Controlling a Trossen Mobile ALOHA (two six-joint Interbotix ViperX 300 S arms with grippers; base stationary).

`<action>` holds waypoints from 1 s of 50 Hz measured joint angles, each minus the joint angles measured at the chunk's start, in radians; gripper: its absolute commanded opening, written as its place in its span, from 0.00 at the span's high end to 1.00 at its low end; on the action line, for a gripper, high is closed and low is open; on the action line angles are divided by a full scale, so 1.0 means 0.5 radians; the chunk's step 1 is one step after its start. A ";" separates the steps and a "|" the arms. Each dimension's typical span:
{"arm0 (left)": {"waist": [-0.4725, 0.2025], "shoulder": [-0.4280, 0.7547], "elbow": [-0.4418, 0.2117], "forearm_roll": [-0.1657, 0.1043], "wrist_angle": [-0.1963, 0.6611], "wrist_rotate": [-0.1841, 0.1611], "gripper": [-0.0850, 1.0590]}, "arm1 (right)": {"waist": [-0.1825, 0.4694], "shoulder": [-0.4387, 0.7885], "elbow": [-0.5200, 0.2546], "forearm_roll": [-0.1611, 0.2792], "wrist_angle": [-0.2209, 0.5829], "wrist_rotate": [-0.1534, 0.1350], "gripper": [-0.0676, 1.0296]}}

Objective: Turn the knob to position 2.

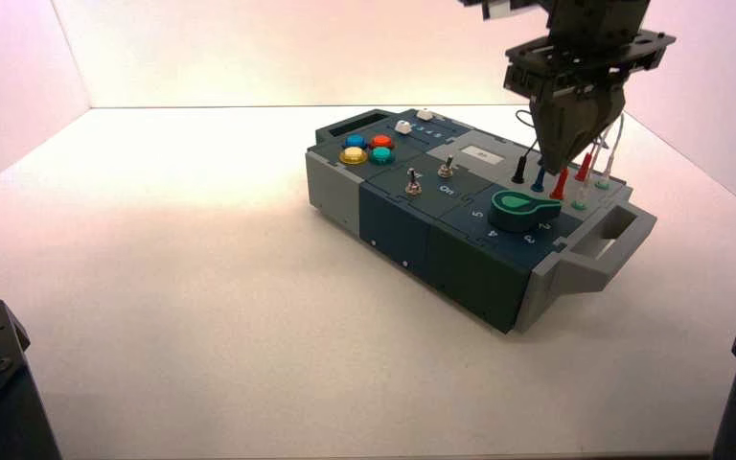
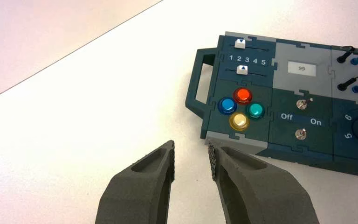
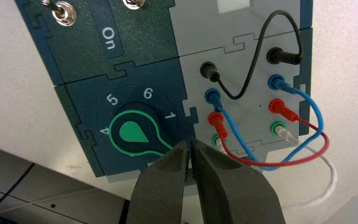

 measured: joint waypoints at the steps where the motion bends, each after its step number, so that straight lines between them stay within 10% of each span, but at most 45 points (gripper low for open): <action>1: 0.000 0.000 0.000 0.000 0.000 0.000 0.57 | 0.000 0.018 0.003 0.000 -0.003 -0.003 0.91; 50: 0.000 -0.003 0.003 0.000 0.000 0.000 0.57 | 0.000 0.163 0.025 0.040 -0.015 -0.031 0.91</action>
